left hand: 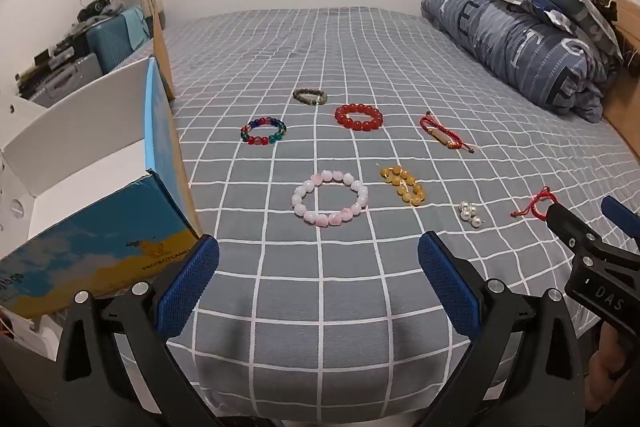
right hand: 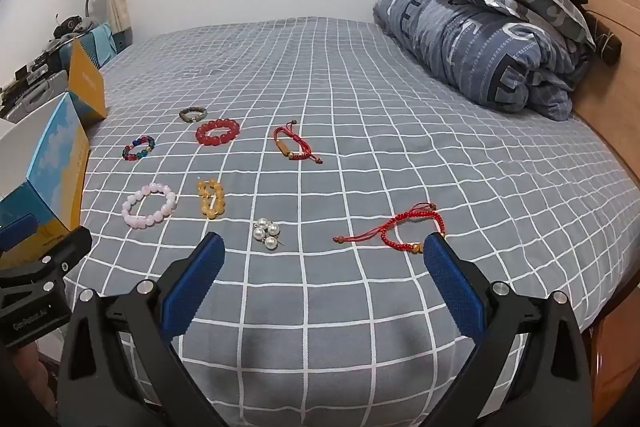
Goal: Organize jewelry
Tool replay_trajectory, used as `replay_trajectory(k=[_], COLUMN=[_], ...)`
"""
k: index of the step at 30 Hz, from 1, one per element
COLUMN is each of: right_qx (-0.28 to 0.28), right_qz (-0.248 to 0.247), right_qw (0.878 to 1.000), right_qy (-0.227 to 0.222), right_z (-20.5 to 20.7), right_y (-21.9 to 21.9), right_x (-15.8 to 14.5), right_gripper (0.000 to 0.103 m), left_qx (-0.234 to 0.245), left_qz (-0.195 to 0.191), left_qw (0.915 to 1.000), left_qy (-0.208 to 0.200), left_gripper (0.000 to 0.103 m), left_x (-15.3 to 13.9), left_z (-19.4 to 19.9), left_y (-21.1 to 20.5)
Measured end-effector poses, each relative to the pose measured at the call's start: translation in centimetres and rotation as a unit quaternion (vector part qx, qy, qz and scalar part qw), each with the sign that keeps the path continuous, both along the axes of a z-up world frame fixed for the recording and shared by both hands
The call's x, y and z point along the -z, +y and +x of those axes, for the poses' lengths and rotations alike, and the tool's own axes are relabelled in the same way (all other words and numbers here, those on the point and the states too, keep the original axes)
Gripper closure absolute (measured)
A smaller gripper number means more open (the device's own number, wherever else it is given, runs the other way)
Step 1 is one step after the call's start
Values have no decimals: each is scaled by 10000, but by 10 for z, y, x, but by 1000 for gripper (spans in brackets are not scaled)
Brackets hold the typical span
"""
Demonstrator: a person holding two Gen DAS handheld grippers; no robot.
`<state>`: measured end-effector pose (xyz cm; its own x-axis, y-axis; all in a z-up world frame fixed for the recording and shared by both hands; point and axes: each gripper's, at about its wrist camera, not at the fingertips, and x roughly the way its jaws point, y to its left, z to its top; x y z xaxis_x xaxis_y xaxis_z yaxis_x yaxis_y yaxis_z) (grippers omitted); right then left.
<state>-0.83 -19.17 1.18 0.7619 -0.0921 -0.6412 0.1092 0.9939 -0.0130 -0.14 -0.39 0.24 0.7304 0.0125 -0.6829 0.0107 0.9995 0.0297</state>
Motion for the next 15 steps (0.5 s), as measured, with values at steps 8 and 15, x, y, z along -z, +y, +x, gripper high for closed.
replay_trajectory(k=[8, 15], right_qx=[5, -11], right_qz=[-4, -13], right_qw=[10000, 10000], right_qy=[-24, -27], right_z=[0, -1], right_y=[-4, -2], right_x=[4, 3], right_gripper=[7, 7], left_qx=[-16, -22], left_qz=[-23, -68], left_qw=[10000, 10000], left_qy=[-4, -3], left_gripper=[6, 6], left_x=[1, 1], left_z=[1, 1], left_y=[-1, 1])
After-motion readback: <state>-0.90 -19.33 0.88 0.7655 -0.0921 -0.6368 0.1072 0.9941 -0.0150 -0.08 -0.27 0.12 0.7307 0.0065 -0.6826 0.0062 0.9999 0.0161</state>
